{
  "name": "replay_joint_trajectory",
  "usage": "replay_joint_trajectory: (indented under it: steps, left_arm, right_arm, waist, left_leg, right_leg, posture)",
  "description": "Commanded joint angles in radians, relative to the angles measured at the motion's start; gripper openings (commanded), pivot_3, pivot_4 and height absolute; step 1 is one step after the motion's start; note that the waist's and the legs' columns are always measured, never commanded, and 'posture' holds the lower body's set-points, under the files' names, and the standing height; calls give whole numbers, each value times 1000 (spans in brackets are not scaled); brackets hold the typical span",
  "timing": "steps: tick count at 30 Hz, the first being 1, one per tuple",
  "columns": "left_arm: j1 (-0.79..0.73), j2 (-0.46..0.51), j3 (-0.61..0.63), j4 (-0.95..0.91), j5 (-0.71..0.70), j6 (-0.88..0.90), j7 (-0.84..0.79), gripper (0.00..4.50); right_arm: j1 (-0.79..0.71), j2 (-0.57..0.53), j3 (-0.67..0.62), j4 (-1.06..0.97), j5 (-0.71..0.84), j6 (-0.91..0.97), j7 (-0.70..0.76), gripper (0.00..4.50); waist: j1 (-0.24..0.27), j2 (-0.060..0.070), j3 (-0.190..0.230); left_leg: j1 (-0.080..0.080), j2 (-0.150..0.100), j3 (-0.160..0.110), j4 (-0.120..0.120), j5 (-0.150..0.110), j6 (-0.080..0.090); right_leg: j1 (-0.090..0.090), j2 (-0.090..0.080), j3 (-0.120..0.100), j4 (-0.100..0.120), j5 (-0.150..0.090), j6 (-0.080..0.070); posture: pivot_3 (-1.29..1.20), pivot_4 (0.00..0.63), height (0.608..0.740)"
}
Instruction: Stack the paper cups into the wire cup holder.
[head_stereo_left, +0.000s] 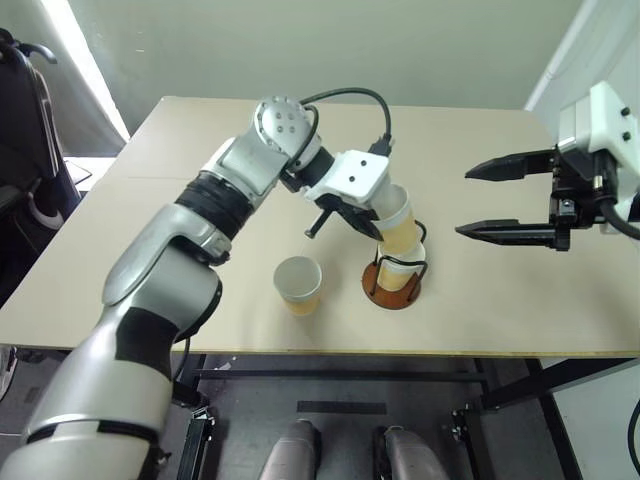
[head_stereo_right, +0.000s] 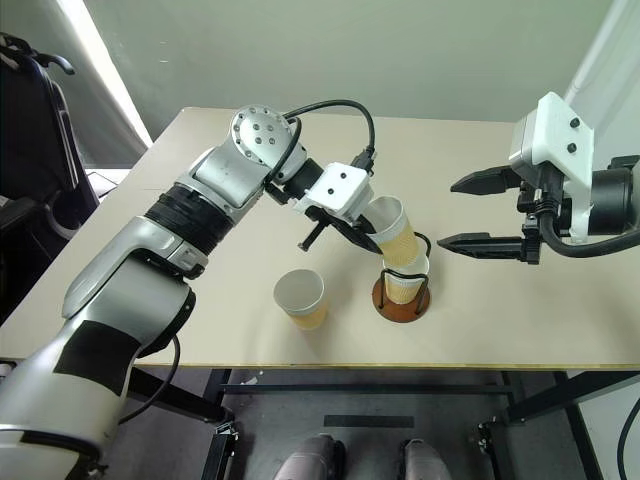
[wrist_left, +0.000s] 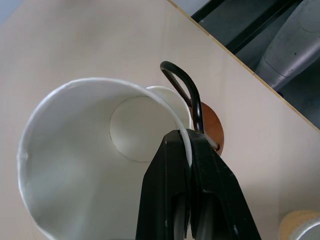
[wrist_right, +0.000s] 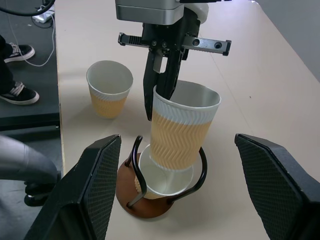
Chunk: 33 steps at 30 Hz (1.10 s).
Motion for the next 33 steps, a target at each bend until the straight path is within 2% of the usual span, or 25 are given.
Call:
replay_joint_trajectory:
  steps: [1,15,20,23,25,33]
  left_arm:
    - [-5,-12,24,2,-1,-25,-33,25]
    - [4,3,-35,-4,7,-39,-33,25]
    - [10,-15,-18,23,32,-43,-33,25]
    - [2,-42,21,50,48,-50,-33,563]
    - [-3,-72,67,77,65,-56,-33,1166]
    - [-15,-132,199,127,120,-43,-32,4002]
  right_arm:
    - [-2,-12,-49,-16,14,-11,-9,3671]
    - [3,-16,-51,-19,22,-10,-20,3671]
    - [4,-15,-46,-18,17,-12,-21,3671]
    - [8,-16,-46,-18,14,-14,-21,3671]
    - [12,-19,-46,-18,10,-18,-20,3671]
    - [22,-26,-51,-21,12,-18,-17,3671]
  waist:
    - [0,0,0]
    - [0,0,0]
    - [0,0,0]
    - [0,0,0]
    - [1,0,0]
    - [1,0,0]
  left_leg:
    - [0,0,0,0,0,0]
    - [0,0,0,0,0,0]
    - [0,0,0,0,0,0]
    - [0,0,0,0,0,0]
    - [0,0,0,0,0,0]
    - [0,0,0,0,0,0]
  right_leg:
    - [0,0,0,0,0,0]
    - [0,0,0,0,0,0]
    - [0,0,0,0,0,0]
    - [0,0,0,0,0,0]
    - [0,0,0,0,0,0]
    - [0,0,0,0,0,1]
  posture:
    - [0,150,740]
    - [0,150,740]
    - [0,150,740]
    - [0,150,740]
    - [0,150,740]
    - [0,150,740]
